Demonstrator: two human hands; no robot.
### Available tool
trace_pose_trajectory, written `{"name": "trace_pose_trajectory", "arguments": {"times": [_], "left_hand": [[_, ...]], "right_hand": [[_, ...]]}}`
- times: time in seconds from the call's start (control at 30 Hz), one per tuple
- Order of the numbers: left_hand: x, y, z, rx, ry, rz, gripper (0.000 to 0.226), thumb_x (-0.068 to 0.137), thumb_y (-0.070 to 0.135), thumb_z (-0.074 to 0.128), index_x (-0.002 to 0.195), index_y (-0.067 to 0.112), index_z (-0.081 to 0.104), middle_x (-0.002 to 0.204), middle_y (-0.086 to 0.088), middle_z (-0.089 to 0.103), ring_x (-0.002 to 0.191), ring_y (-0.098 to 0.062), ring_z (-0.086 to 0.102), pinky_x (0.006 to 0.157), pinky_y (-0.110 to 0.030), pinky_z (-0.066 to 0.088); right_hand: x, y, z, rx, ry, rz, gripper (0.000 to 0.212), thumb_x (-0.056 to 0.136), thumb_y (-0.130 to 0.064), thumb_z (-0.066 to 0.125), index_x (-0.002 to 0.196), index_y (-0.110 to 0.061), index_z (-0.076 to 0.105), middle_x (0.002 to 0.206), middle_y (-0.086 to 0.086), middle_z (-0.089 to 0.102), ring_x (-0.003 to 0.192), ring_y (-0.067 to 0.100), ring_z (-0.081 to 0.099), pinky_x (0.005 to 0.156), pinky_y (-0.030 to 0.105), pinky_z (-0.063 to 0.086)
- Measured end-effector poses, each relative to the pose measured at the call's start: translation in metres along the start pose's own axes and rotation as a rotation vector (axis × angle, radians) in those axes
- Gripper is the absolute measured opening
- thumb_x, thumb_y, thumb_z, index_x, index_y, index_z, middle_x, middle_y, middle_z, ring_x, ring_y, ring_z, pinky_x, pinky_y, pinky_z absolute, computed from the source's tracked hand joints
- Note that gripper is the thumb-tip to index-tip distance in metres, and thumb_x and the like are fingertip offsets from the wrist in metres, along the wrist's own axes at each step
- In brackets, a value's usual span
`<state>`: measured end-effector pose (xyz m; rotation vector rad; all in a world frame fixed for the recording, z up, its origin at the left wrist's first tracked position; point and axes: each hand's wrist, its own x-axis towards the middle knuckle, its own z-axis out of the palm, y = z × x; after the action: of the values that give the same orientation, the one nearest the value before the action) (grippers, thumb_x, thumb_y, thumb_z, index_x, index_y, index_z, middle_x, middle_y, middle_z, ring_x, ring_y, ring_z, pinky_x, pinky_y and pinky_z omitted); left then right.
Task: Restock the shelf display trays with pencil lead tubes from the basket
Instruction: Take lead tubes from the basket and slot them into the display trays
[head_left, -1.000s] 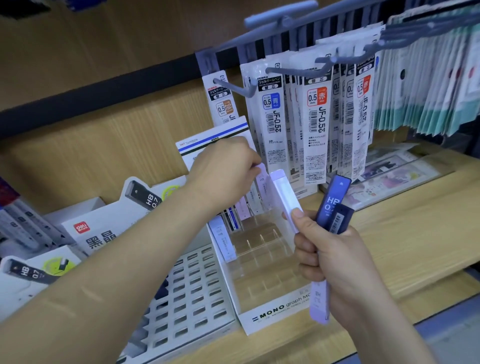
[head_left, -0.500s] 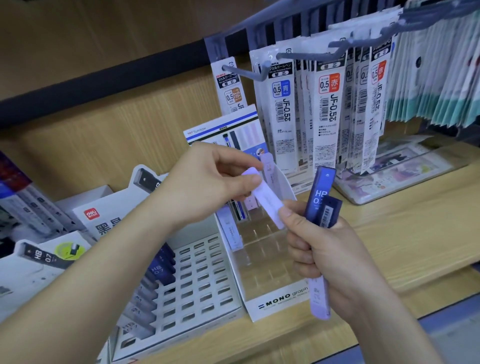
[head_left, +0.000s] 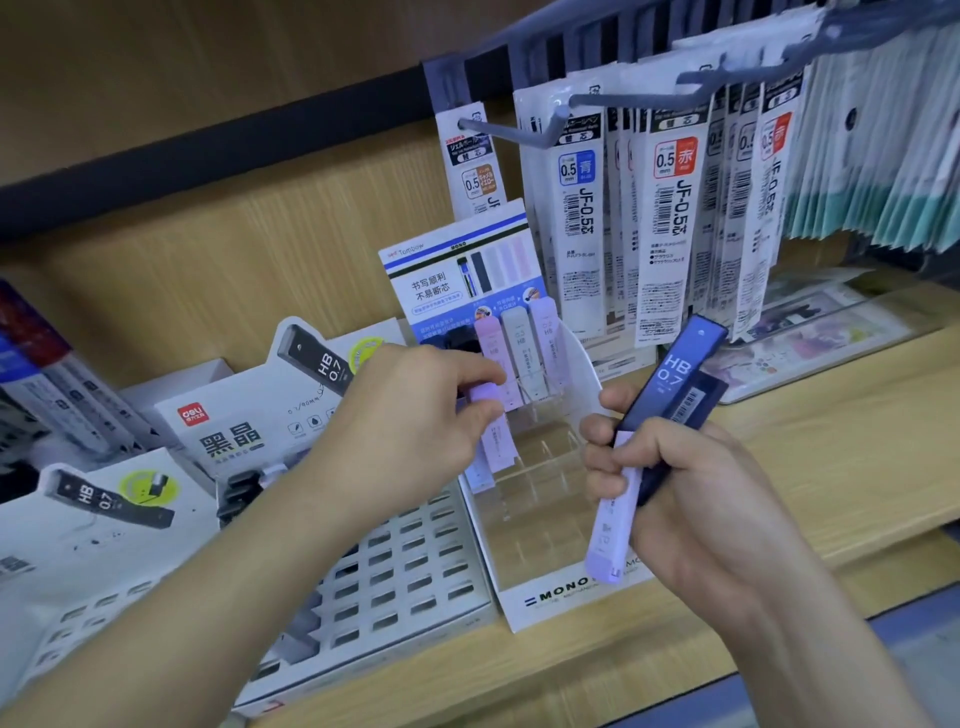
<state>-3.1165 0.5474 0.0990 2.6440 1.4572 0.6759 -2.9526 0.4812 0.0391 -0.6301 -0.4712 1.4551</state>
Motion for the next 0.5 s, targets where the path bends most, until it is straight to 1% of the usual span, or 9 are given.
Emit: {"name": "trace_pose_trajectory", "arguments": {"times": [0.03, 0.1, 0.13, 0.2, 0.33, 0.43, 0.5], "left_hand": [[-0.0016, 0.0006, 0.0001, -0.005, 0.021, -0.002, 0.016, 0.086, 0.027, 0.068, 0.101, 0.027, 0.073, 0.05, 0.02, 0.053, 0.063, 0.0, 0.054, 0.064, -0.009, 0.038], [-0.0039, 0.003, 0.0005, -0.012, 0.054, -0.021, 0.011, 0.085, 0.026, 0.067, 0.095, 0.025, 0.073, 0.063, 0.012, 0.064, 0.069, -0.009, 0.059, 0.077, -0.021, 0.044], [-0.0045, 0.0043, 0.001, -0.013, 0.062, -0.029, 0.011, 0.085, 0.026, 0.067, 0.094, 0.025, 0.073, 0.07, 0.009, 0.067, 0.071, -0.011, 0.061, 0.08, -0.026, 0.045], [-0.0047, 0.0065, 0.0019, -0.009, 0.072, -0.019, 0.012, 0.085, 0.025, 0.067, 0.096, 0.027, 0.072, 0.078, 0.01, 0.071, 0.074, -0.009, 0.062, 0.08, -0.027, 0.045], [-0.0046, 0.0081, 0.0011, 0.023, 0.036, 0.024, 0.015, 0.085, 0.023, 0.066, 0.098, 0.028, 0.072, 0.074, 0.009, 0.07, 0.073, -0.008, 0.061, 0.076, -0.026, 0.045], [-0.0039, 0.0063, -0.0028, 0.056, 0.012, 0.009, 0.011, 0.084, 0.022, 0.065, 0.093, 0.025, 0.072, 0.072, 0.008, 0.068, 0.074, -0.012, 0.062, 0.074, -0.028, 0.046], [-0.0027, 0.0055, -0.0048, 0.041, 0.007, -0.018, 0.008, 0.083, 0.021, 0.065, 0.088, 0.024, 0.071, 0.068, 0.008, 0.066, 0.071, -0.011, 0.06, 0.071, -0.025, 0.044]], "right_hand": [[-0.0001, -0.0001, -0.0002, 0.001, 0.007, 0.005, 0.034, 0.076, 0.018, 0.036, 0.089, -0.005, 0.058, 0.072, 0.01, 0.052, 0.058, 0.015, 0.041, 0.048, 0.021, 0.036], [0.0, 0.0008, -0.0002, 0.016, 0.022, 0.022, 0.031, 0.082, 0.017, 0.038, 0.092, -0.003, 0.06, 0.076, 0.013, 0.056, 0.061, 0.018, 0.047, 0.051, 0.022, 0.043], [-0.0002, 0.0015, 0.0, 0.028, 0.029, 0.031, 0.03, 0.084, 0.016, 0.039, 0.093, -0.002, 0.061, 0.077, 0.014, 0.058, 0.062, 0.018, 0.049, 0.052, 0.023, 0.046], [-0.0011, 0.0023, 0.0008, 0.044, 0.035, 0.045, 0.029, 0.087, 0.015, 0.041, 0.096, -0.002, 0.062, 0.078, 0.016, 0.061, 0.064, 0.019, 0.054, 0.054, 0.024, 0.051], [-0.0039, 0.0014, 0.003, 0.045, 0.022, 0.043, 0.023, 0.086, 0.011, 0.052, 0.103, -0.001, 0.063, 0.085, 0.02, 0.071, 0.071, 0.024, 0.07, 0.063, 0.031, 0.06], [-0.0071, -0.0003, 0.0048, 0.056, -0.004, 0.023, 0.034, 0.077, 0.001, 0.057, 0.111, 0.002, 0.061, 0.096, 0.025, 0.073, 0.085, 0.033, 0.074, 0.071, 0.038, 0.062], [-0.0088, -0.0008, 0.005, 0.024, -0.005, 0.027, 0.03, 0.083, -0.002, 0.055, 0.112, 0.001, 0.061, 0.098, 0.024, 0.073, 0.084, 0.033, 0.074, 0.067, 0.036, 0.062]]}}
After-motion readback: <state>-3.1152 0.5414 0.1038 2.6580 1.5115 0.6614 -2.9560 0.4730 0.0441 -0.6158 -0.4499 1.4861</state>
